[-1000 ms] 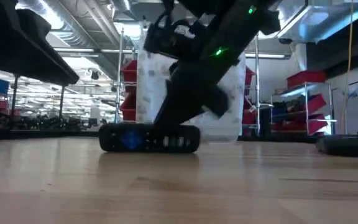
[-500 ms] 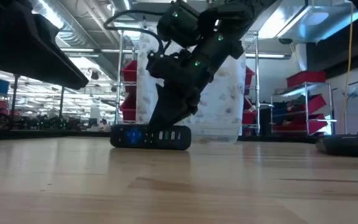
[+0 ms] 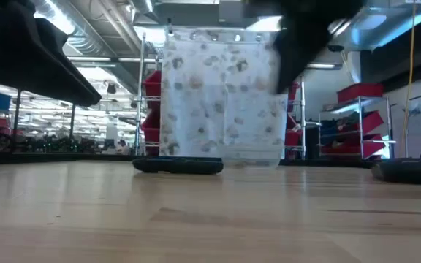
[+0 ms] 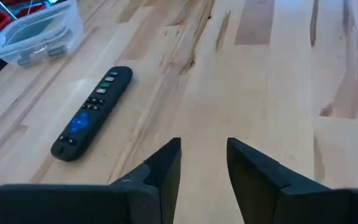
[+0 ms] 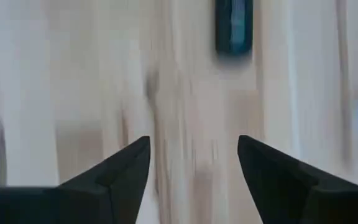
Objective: Insert battery
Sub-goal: Move the wireless mouse to the center of the table
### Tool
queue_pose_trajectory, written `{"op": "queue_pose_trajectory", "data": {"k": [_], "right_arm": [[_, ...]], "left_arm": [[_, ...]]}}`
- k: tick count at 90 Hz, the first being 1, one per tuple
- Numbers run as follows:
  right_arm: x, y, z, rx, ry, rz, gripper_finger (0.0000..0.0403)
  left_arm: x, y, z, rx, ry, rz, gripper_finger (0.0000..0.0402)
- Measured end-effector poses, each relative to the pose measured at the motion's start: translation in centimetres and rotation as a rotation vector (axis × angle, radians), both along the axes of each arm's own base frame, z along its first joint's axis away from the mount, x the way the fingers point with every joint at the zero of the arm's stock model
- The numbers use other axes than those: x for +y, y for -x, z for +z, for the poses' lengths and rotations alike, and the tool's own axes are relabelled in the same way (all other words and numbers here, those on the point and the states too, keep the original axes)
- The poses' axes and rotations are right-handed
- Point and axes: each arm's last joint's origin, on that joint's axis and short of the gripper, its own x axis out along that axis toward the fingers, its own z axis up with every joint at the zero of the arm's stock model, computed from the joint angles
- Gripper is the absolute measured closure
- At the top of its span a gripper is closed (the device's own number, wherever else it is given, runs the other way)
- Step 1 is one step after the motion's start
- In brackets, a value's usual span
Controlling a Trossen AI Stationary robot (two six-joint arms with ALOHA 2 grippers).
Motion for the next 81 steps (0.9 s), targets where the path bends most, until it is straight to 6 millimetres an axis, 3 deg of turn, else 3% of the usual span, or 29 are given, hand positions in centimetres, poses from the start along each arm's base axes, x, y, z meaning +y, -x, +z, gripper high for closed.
{"op": "queue_pose_trajectory", "data": {"k": [10, 20, 42, 64, 81], "right_arm": [[1.7, 3.9, 0.0, 0.08, 0.034, -0.102, 0.0173], [2.6, 7.0, -1.5, 0.121, 0.065, -0.211, 0.0173], [0.6, 12.9, -5.7, 0.246, 0.23, -0.608, 0.0173], [-0.4, 14.9, -10.0, 0.3, 0.166, -0.711, 0.0173], [-0.2, 14.3, -11.1, 0.223, 0.109, -0.534, 0.0173]], "left_arm": [[-0.1, 0.1, 0.0, -0.003, 0.004, -0.004, 0.029], [-0.3, 0.2, 0.0, -0.004, 0.005, -0.009, 0.029], [-0.2, 0.1, 0.0, -0.005, 0.004, -0.008, 0.029], [0.1, -0.1, 0.0, -0.006, 0.002, 0.006, 0.029], [0.1, -0.7, 0.2, -0.026, 0.008, 0.002, 0.029]]}}
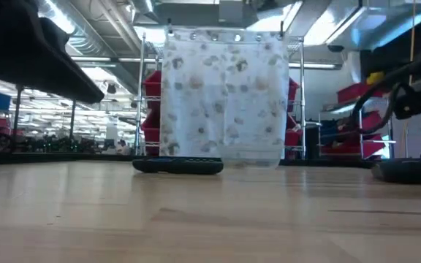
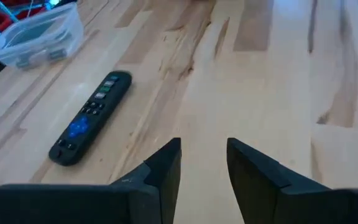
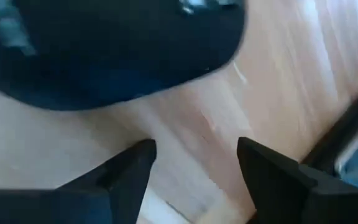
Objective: Insert battery
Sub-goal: Move the wireless mouse to the center of the table
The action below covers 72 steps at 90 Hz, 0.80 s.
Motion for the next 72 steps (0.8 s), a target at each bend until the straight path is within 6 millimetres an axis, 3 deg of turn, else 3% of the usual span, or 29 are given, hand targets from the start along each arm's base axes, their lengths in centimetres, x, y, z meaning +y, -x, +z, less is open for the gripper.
{"op": "queue_pose_trajectory", "data": {"k": [31, 55, 72], "right_arm": [[3.3, -8.1, 2.2, -0.627, -0.211, 0.491, 0.0173], [2.2, -8.7, 3.0, -0.618, 0.129, 0.492, 0.0173], [0.7, -11.5, 1.5, -0.703, 0.161, 0.431, 0.0144]], "left_arm": [[0.9, -2.5, 0.7, -0.011, 0.03, -0.069, 0.029], [0.9, -2.6, 0.7, 0.006, 0.049, -0.085, 0.029], [0.9, -2.6, 0.6, 0.011, 0.045, -0.087, 0.029]]}}
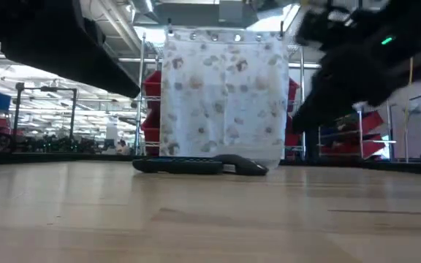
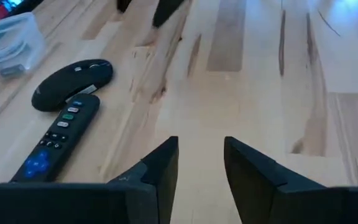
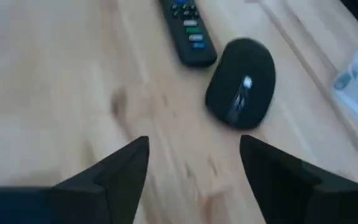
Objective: Insert battery
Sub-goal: Move the wireless mouse to the center of the table
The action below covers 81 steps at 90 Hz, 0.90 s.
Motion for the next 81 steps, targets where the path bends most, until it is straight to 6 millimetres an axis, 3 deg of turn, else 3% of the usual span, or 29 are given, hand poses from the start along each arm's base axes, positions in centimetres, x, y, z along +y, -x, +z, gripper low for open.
{"op": "queue_pose_trajectory", "data": {"k": [22, 41, 58, 81], "right_arm": [[-4.7, -2.8, -3.6, -0.017, 0.009, -0.204, 0.0052], [-7.7, -4.5, -5.3, -0.057, -0.088, -0.235, 0.003], [-8.9, -5.2, -6.2, -0.078, -0.13, -0.248, 0.0071], [-8.8, -5.4, -6.2, -0.098, -0.11, -0.225, 0.0199]], "left_arm": [[-0.3, 0.2, -0.2, 0.01, -0.001, -0.013, 0.029], [-0.4, 0.3, -0.2, 0.014, -0.004, -0.02, 0.029], [-0.4, 0.4, -0.2, 0.017, 0.002, -0.023, 0.029], [-0.4, 0.4, -0.2, 0.016, 0.006, -0.025, 0.029]]}}
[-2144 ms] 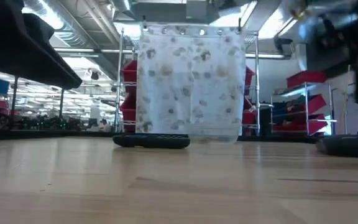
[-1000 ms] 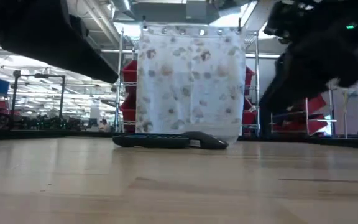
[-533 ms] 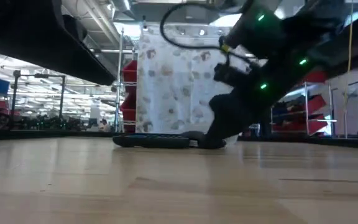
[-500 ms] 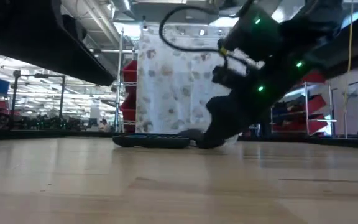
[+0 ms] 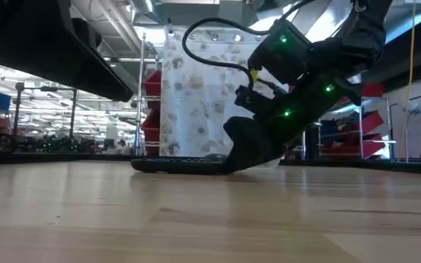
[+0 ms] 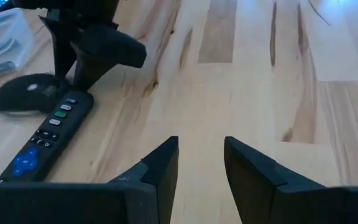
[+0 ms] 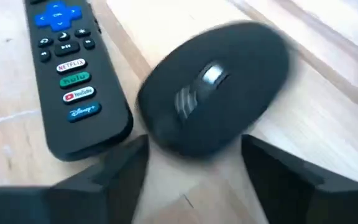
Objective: Insert battery
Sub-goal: Move the wireless mouse to the center of the table
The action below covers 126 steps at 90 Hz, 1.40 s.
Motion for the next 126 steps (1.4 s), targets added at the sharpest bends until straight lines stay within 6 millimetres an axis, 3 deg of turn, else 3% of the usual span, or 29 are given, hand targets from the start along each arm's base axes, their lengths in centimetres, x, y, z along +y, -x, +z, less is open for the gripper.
{"op": "queue_pose_trajectory", "data": {"k": [22, 38, 49, 63, 71, 81, 95, 106, 126], "right_arm": [[1.9, 0.3, 0.5, 0.019, 0.012, 0.109, 0.0334], [3.5, -0.5, 2.9, 0.062, 0.195, 0.311, 0.0363], [2.2, -2.7, 5.3, 0.179, 0.293, 0.458, 0.0323], [-2.3, -5.9, 8.8, 0.308, 0.208, 0.614, 0.0228], [-5.0, -7.2, 9.7, 0.4, 0.19, 0.705, 0.0166], [-7.2, -8.5, 9.5, 0.517, 0.182, 0.844, 0.0092], [-8.4, -10.0, 7.3, 0.744, 0.209, 0.988, 0.0017], [-9.1, -10.9, 6.6, 0.796, 0.217, 1.028, 0.001], [-9.6, -10.6, 4.7, 0.868, 0.09, 0.983, 0.0059]], "left_arm": [[0.0, 0.0, -0.1, 0.006, -0.004, 0.002, 0.029], [0.1, 0.2, -0.2, 0.022, -0.019, 0.002, 0.029], [0.3, 0.3, -0.4, 0.048, -0.039, 0.0, 0.029], [0.2, 0.6, -0.6, 0.116, -0.014, -0.052, 0.029], [0.0, 0.9, -0.7, 0.154, 0.015, -0.088, 0.029], [-0.3, 1.1, -0.9, 0.192, 0.054, -0.125, 0.029], [-0.6, 1.5, -1.0, 0.222, 0.109, -0.125, 0.029], [-0.8, 1.7, -1.0, 0.215, 0.134, -0.118, 0.029], [-1.3, 2.1, -1.0, 0.204, 0.157, -0.119, 0.029]]}}
